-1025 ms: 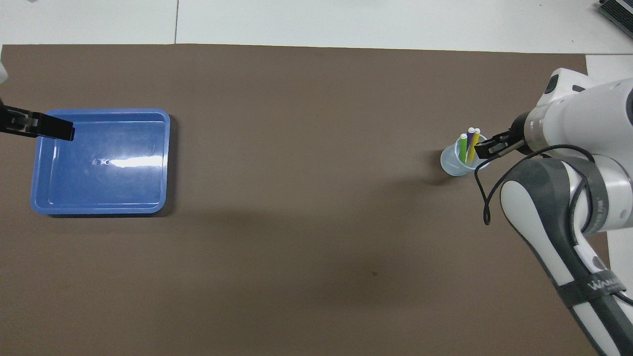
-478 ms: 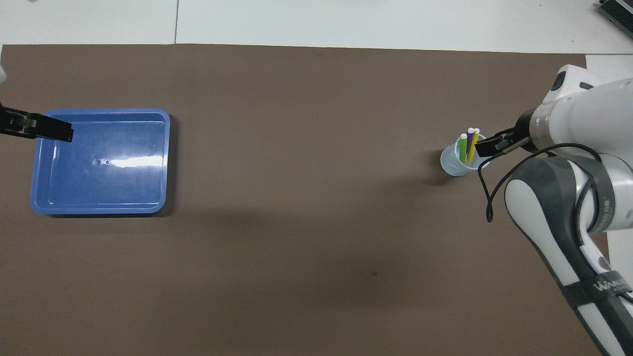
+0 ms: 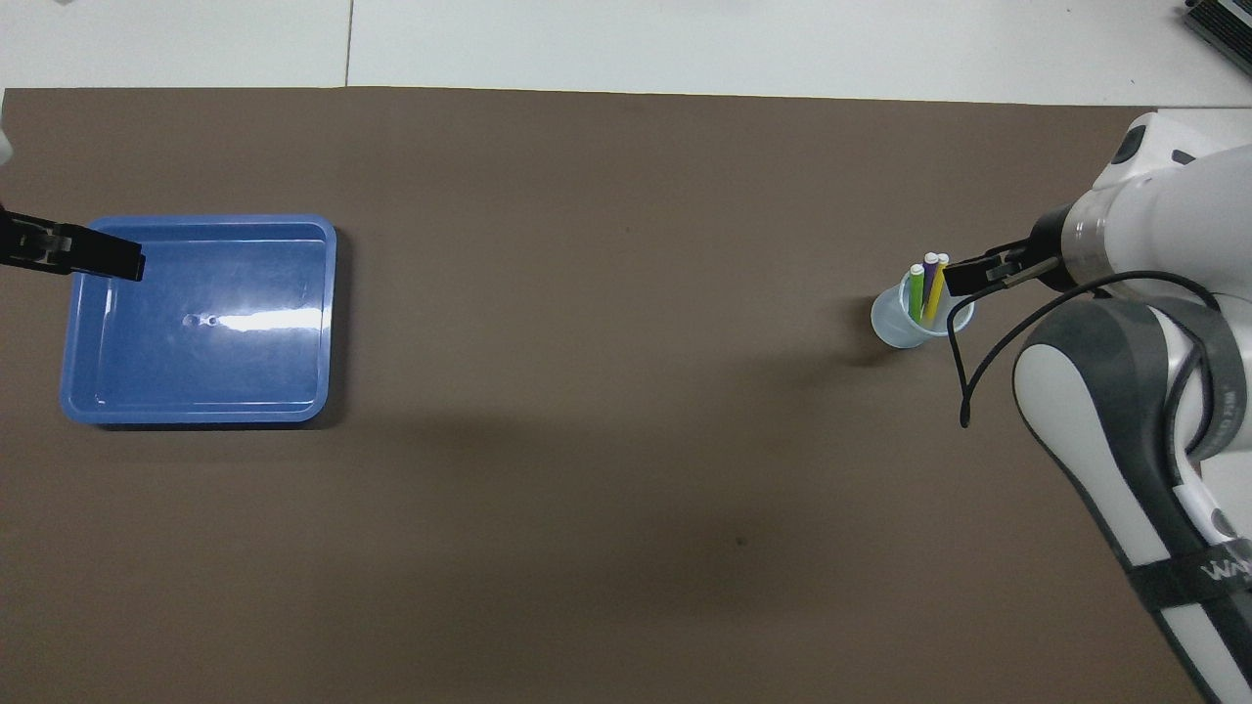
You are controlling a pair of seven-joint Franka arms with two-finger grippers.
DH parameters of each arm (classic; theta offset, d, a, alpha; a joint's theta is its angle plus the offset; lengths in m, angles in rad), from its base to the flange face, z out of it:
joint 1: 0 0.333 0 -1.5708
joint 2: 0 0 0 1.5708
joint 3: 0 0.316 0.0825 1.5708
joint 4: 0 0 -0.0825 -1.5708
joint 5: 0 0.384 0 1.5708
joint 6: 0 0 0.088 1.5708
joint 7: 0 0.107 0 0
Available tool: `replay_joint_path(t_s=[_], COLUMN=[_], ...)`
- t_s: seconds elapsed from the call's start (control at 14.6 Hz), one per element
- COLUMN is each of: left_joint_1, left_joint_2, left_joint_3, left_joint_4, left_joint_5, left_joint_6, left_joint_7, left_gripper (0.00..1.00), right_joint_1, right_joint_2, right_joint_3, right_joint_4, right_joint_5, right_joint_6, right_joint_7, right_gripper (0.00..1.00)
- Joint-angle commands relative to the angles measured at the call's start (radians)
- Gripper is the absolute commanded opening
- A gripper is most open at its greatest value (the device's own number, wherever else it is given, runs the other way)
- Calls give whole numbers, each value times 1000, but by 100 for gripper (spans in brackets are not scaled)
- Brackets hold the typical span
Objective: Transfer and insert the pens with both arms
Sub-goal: 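Open the right gripper and draw it back from the cup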
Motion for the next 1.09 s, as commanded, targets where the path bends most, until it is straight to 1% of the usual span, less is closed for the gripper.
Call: replay_joint_path(t_s=[0.0,0.2,0.48,0.61,0.75,0.89,1.02], left_joint_1=[9,9,9,9,9,9,9], left_joint_2=[-26,-26,-26,-26,-26,-26,-26], left_joint_3=[-3,-3,-3,-3,-3,-3,-3], left_joint_4=[-25,-25,-25,-25,-24,-24,-25], left_joint_5=[5,3,3,5,5,5,3], left_joint_6=[-8,-8,-8,-8,-8,-8,-8], left_joint_7=[-7,-7,-7,-7,-7,-7,-7], left_gripper=[100,100,100,100,100,100,100], right_joint_1=[-11,-12,-2,1,0,1,1], right_joint_2=[19,21,11,11,4,4,2], right_joint_3=[9,8,8,9,14,19,20], right_joint_4=[74,121,153,192,204,250,267], right_joint_5=[19,19,16,13,13,13,18], right_joint_6=[-90,-160,-249,-326,-355,-413,-452], right_joint_7=[102,155,280,300,300,301,301], right_gripper=[100,100,100,100,100,100,100])
